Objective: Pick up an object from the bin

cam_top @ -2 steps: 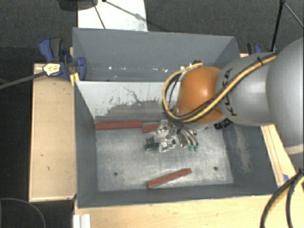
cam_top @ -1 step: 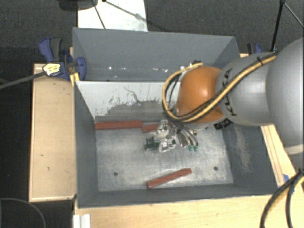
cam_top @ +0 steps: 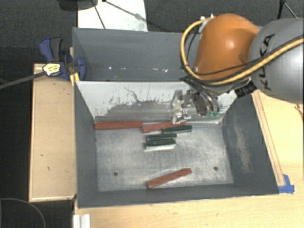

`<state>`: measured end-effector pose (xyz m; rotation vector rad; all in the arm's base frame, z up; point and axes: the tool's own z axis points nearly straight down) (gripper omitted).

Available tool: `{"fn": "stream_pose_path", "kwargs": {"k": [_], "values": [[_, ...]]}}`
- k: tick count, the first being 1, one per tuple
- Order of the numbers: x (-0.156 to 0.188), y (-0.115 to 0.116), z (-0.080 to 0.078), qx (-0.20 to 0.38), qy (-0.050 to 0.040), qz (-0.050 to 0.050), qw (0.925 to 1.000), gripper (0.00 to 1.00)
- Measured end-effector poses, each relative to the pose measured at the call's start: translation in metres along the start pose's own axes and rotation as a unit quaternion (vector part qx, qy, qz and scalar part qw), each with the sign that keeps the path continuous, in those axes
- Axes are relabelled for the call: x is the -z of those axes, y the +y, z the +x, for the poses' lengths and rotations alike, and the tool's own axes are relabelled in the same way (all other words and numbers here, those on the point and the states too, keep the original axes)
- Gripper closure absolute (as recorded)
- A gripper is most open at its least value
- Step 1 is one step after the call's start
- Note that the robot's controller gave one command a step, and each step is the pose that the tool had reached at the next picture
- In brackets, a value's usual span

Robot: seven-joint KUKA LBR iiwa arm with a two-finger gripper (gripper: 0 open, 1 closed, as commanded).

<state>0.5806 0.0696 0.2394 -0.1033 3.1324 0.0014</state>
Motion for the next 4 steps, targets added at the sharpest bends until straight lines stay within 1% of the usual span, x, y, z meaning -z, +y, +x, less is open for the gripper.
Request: {"fn": "stream_pose_path", "kwargs": {"k": [1,2,3,4], "values": [[-0.002,0.0,0.001,0.0,0.0026,0.0,1.0,1.0],[-0.099,0.007,0.004,0.015,0.0039,0.0,0.9999,0.0],[-0.098,0.007,0.003,0.014,0.0024,0.0,0.9999,0.0],[-0.16,0.004,-0.009,-0.088,0.0,-0.001,0.9961,1.0]]}}
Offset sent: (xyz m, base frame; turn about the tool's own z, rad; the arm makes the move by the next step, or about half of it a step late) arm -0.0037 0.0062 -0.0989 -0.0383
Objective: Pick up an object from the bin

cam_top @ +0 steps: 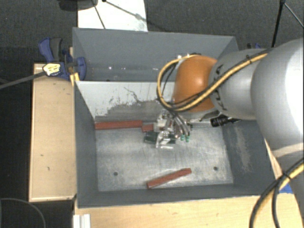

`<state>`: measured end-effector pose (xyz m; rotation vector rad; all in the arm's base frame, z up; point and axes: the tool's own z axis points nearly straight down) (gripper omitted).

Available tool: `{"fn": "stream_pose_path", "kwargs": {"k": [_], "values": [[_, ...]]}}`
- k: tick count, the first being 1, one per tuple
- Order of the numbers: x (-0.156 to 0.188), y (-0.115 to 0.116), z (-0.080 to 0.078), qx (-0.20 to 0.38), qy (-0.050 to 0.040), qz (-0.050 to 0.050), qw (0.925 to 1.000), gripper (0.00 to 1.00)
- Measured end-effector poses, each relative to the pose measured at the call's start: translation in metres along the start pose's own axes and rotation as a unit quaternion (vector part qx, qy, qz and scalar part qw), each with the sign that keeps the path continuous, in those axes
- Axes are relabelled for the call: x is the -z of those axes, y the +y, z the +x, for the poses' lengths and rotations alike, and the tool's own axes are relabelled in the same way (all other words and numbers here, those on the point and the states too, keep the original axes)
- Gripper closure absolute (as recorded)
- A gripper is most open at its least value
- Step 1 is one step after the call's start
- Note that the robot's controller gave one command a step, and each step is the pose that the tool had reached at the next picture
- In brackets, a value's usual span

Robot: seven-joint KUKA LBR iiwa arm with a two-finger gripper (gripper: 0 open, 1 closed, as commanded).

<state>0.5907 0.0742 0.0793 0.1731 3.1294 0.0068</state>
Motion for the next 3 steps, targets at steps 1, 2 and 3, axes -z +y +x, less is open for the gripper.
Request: {"fn": "stream_pose_path", "kwargs": {"k": [1,2,3], "values": [[0.0,0.0,0.0,0.0,0.0,0.0,1.0,1.0],[0.049,-0.009,0.014,0.0,0.0051,0.002,1.0,1.0],[0.139,-0.015,0.005,0.007,0.0023,0.002,1.0,1.0]]}}
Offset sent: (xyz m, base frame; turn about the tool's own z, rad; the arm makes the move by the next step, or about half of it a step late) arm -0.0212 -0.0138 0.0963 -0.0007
